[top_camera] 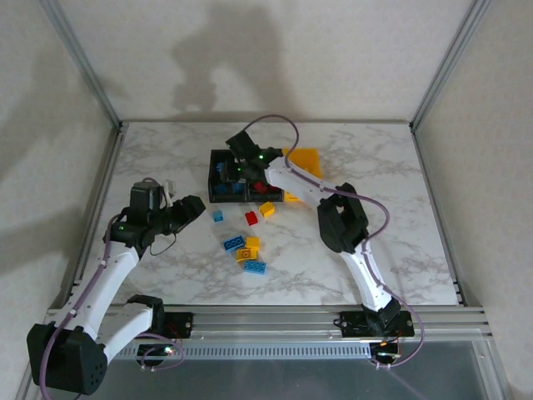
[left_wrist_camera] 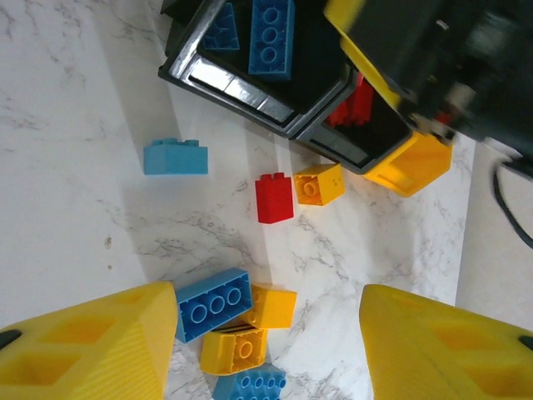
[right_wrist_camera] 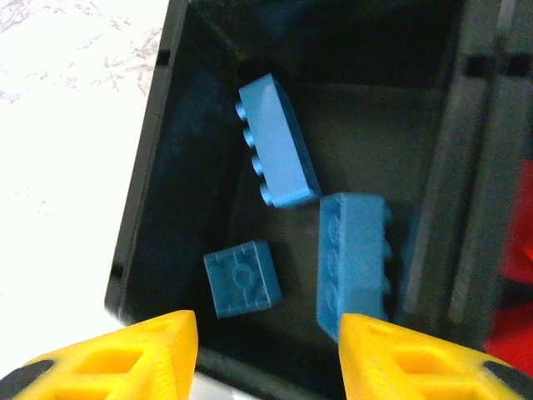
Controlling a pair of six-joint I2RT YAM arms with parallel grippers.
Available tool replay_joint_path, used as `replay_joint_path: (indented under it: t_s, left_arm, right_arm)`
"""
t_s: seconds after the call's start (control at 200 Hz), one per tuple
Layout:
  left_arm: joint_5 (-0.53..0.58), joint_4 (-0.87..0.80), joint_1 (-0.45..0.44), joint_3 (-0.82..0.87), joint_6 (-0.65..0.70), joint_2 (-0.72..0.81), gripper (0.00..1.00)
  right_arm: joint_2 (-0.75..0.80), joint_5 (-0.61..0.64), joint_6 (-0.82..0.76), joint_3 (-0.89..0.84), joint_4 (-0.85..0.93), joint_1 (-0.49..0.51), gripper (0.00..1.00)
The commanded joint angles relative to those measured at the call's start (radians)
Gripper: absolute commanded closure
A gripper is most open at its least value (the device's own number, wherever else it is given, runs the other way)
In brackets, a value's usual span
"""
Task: Sort the legos into containers by color
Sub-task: Place the lego in the container, then pick up the lego from the center of the table.
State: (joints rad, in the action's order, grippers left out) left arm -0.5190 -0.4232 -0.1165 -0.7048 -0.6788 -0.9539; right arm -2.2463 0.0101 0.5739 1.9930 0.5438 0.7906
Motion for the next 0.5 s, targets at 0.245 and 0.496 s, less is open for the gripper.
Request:
replay_joint_path:
  t_s: [0.245,0.496]
  left_arm:
    - [0.146,-0.058,-0.140,0.005,-0.010,-0.033,0.40]
    - [0.158,0.029,-0.257,0.035,-0.061,-0.074,0.40]
  right_arm:
    - [0.540,0.047,-0.005,-0.565,-0.172,0.035,0.49]
    - [0.723,0.091,0.079,-0.831,-0.145,0.071,0.39]
